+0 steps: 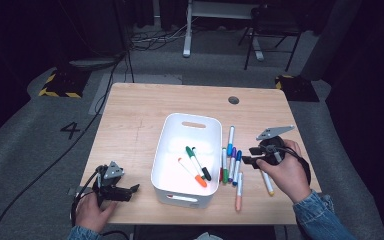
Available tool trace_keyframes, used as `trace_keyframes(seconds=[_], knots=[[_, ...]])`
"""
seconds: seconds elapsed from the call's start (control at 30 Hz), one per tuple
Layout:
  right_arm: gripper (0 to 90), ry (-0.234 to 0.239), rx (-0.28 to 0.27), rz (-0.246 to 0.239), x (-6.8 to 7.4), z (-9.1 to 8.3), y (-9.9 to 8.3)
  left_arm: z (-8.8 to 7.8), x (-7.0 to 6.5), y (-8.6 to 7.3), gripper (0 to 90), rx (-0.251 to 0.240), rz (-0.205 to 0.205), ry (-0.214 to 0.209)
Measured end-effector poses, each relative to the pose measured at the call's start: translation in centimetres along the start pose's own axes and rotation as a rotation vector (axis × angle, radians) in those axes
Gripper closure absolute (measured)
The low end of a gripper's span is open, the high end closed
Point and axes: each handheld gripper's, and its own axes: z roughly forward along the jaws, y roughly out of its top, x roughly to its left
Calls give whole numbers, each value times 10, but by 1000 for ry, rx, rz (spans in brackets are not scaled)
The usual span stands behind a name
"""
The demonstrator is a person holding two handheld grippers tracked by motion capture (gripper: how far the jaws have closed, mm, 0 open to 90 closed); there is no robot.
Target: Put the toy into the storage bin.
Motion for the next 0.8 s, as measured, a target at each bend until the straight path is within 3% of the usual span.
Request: trace_keyframes(seconds=[0.37,0.57,0.8], knots=[[571,-46,49,98,-31,11,-36,1,-1,2,125,-5,1,18],[572,-65,74,118,-44,25,-45,3,-2,3,119,-5,-2,30],[571,-76,111,139,-55,42,-52,4,-3,4,107,0,-11,17]])
